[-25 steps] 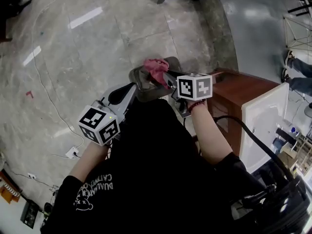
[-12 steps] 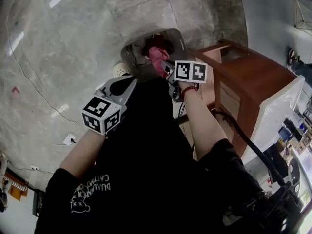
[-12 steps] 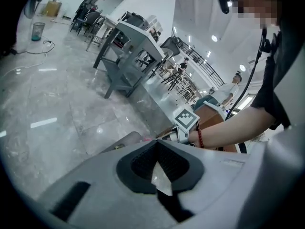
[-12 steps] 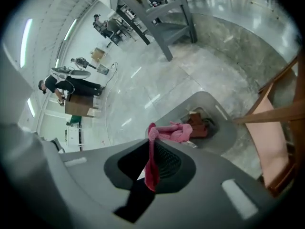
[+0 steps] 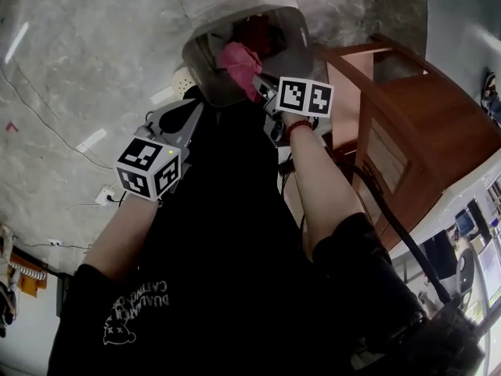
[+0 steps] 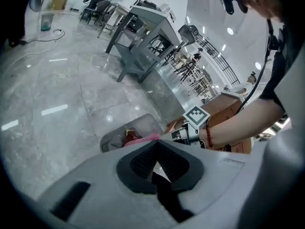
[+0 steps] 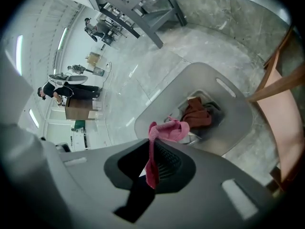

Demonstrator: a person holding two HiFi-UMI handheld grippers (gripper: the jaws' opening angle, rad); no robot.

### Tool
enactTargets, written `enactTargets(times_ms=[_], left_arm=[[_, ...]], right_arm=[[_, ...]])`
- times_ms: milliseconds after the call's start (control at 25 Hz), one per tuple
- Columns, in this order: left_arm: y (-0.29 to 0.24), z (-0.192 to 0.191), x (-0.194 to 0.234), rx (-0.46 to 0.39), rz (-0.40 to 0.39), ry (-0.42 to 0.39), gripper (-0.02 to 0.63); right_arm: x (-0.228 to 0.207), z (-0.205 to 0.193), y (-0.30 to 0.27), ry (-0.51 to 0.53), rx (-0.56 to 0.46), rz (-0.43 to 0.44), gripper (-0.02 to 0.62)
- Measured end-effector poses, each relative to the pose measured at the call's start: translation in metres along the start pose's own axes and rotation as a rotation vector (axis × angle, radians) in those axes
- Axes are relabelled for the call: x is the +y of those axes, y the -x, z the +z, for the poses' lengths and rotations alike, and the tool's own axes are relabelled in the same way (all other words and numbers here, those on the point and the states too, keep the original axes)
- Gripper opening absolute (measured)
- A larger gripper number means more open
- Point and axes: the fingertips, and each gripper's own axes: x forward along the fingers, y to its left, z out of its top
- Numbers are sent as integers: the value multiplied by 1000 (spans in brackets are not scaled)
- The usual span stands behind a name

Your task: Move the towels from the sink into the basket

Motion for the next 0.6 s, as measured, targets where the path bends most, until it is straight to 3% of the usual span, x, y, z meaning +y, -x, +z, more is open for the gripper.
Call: enactTargets(times_ms=[160,320,600], left_arm=[[-10,-6,-6,24,-4,12,6],[-15,15,-4,15,-47,13,6],[-15,25,-11,-23,-44,20,6]], right_arm=[[-7,-3,1,43,-8,-16,42],[-6,0,-3,18,-6,-43,61],[-6,-6,5,-3,8,-69,58]])
